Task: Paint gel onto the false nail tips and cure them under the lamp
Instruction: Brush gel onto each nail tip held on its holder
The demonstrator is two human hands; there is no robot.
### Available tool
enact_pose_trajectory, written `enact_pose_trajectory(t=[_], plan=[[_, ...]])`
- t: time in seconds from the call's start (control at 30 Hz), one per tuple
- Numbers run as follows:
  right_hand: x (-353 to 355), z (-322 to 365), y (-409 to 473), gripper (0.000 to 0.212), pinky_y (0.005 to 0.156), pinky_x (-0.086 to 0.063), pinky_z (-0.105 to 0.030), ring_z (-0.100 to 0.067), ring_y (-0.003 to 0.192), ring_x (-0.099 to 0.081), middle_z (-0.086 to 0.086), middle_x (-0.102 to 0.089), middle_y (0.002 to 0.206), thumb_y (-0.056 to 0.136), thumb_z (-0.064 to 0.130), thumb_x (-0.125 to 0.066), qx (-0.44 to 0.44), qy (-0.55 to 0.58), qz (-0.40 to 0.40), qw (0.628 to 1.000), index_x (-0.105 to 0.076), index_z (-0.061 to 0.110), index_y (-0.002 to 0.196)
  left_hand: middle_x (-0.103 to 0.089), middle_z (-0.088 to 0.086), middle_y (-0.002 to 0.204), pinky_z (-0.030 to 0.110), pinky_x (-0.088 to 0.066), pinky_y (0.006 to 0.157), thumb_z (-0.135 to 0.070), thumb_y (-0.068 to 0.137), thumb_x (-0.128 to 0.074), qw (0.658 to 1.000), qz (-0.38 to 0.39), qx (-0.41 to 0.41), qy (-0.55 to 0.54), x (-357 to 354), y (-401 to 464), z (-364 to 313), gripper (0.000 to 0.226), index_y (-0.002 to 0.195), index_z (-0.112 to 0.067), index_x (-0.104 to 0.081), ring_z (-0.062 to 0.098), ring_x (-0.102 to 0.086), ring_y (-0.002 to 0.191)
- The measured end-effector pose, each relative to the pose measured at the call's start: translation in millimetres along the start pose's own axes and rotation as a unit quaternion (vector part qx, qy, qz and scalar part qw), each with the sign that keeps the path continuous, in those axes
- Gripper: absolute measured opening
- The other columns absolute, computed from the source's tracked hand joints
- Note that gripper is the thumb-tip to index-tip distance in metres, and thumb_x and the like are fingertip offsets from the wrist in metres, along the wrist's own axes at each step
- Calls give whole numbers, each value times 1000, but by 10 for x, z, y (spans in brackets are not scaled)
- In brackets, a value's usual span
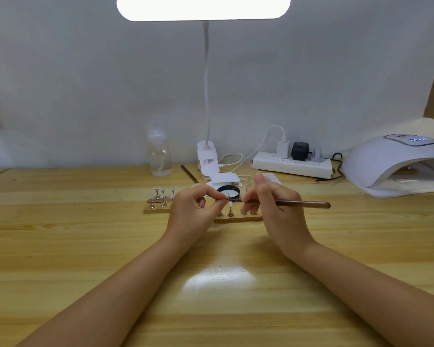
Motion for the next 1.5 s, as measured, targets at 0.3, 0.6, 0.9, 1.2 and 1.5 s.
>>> enact_pose_trajectory(t=[0.3,0.6,0.9,1.2,1.5], plan=[[3,12,-7,44,54,-46,-16,-5,53,-59,-2,-64,57,82,46,-39,-10,11,5,1000,-65,14,64,-54,-18,51,8,-33,49,-5,73,-73,1000,-9,-2,8,-5,12,26,23,70,-27,-68,4,-42,53],[10,26,5,44,54,-46,-16,-7,50,-56,-4,-64,58,82,45,-38,-8,7,-1,1000,-65,14,65,-63,-9,74,5,-33,54,-4,73,-73,1000,-7,-23,16,-8,28,48,21,74,-25,-69,5,-43,56],[2,25,-1,46,53,-45,-18,-9,49,-56,-4,-63,56,84,45,-38,-16,7,4,1000,-64,14,64,-63,-12,69,5,-33,52,-2,74,-72,999,-2,-31,28,-11,31,63,15,78,-16,-72,0,-47,59],[-5,32,-4,46,52,-45,-16,-6,47,-55,-2,-63,53,83,44,-37,-11,15,-1,1000,-64,14,61,-64,-14,68,5,-36,54,-2,72,-73,999,-10,-21,22,-10,24,57,18,79,-18,-72,-3,-51,59],[-1,25,-3,49,50,-44,-16,-14,47,-56,-7,-64,54,83,44,-39,-23,37,-3,999,-66,9,62,-65,-15,70,8,-44,62,-6,72,-74,1000,-12,-15,19,-7,29,75,16,82,-19,-72,3,-59,66]])
Point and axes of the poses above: each hand's wrist, its own y-axis towards the middle knuckle, its own x-axis out of the back of the hand, z = x × y, the point moved 1 cm from there along y, towards the middle knuckle
